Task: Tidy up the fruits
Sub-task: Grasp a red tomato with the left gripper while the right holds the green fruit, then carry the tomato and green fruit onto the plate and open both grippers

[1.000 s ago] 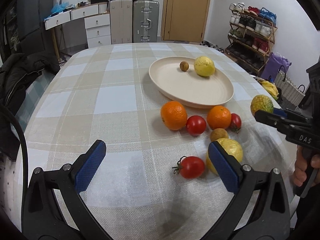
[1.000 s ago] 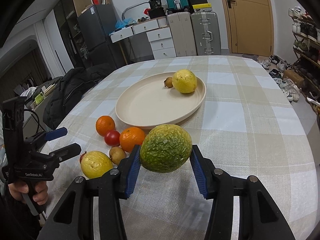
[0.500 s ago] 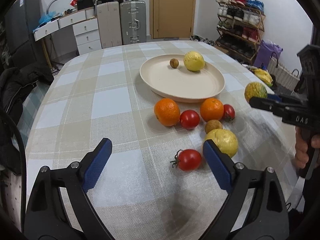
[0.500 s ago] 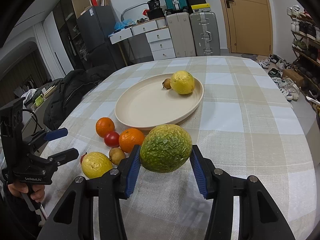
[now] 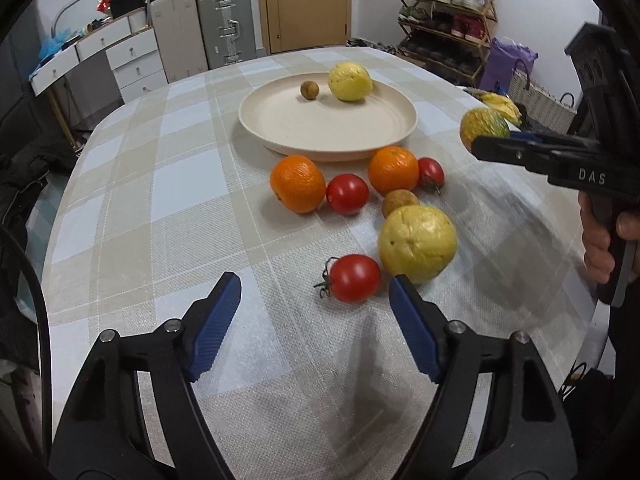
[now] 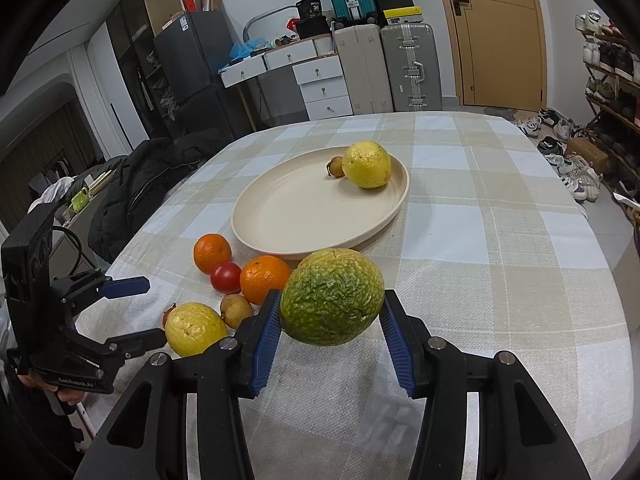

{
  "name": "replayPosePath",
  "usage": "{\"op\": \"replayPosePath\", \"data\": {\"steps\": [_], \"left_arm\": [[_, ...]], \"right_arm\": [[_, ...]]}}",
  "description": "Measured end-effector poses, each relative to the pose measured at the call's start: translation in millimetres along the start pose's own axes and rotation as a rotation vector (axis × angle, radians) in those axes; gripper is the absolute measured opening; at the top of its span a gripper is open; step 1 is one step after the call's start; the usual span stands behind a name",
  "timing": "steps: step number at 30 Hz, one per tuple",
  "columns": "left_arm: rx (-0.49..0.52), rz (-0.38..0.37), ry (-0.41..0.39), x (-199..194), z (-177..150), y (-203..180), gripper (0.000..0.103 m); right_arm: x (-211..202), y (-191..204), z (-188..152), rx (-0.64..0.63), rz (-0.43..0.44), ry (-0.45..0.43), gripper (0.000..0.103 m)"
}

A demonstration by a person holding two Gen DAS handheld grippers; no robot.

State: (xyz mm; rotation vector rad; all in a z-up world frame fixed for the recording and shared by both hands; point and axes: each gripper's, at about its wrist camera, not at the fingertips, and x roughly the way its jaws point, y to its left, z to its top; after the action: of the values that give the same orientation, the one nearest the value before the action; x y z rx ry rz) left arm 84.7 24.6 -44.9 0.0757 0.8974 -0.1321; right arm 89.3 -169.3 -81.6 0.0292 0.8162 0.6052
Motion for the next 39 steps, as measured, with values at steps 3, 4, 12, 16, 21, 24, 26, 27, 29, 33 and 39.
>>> {"op": "replayPosePath", "data": {"steps": [3,4,12,16,21,24,26,27,29,33,39], "left_arm": [[0.014,0.005,0.017,6.0,-1.9,-4.8,0.072],[0.016,0.007,0.024,8.3,-2.6,-6.1,0.070],[0.002,-0.038,0.033,19.1,-3.8,-7.6,0.041],[0.006,-0.057,0.018,20.3,-3.3,-9.6,0.031],[0.014,-0.061,0.010,20.4,-2.0,-10.1,0.027],[-0.006,-0.053,0.001,18.6,-0.4,-4.8,0.027],[-0.026,-0.049,-0.012,15.7,1.3,0.1,0.027],[-0.036,-0.047,-0.020,13.6,1.9,2.1,0.027],[-0.057,-0.044,-0.037,9.8,3.6,5.8,0.027],[-0.090,-0.044,-0.086,-0.2,6.8,9.7,0.027],[-0.126,-0.033,-0.151,-11.9,12.2,9.0,0.027]], "right_arm": [[1.0,3.6,-0.9,-0.014,0.007,0.010,0.050],[1.2,5.3,-1.4,-0.022,0.011,0.013,0.050],[4.3,14.9,-5.0,-0.056,0.028,0.034,0.050],[4.9,17.0,-5.9,-0.063,0.031,0.040,0.050],[5.4,20.5,-6.9,-0.075,0.033,0.044,0.050],[5.9,21.1,-7.0,-0.078,0.032,0.045,0.050],[5.9,21.2,-6.9,-0.079,0.032,0.044,0.050],[6.0,21.2,-6.9,-0.079,0.032,0.045,0.050],[6.0,21.2,-6.9,-0.078,0.033,0.044,0.050],[5.4,22.2,-6.8,-0.078,0.037,0.040,0.050],[4.8,25.6,-7.3,-0.082,0.042,0.025,0.050]]}}
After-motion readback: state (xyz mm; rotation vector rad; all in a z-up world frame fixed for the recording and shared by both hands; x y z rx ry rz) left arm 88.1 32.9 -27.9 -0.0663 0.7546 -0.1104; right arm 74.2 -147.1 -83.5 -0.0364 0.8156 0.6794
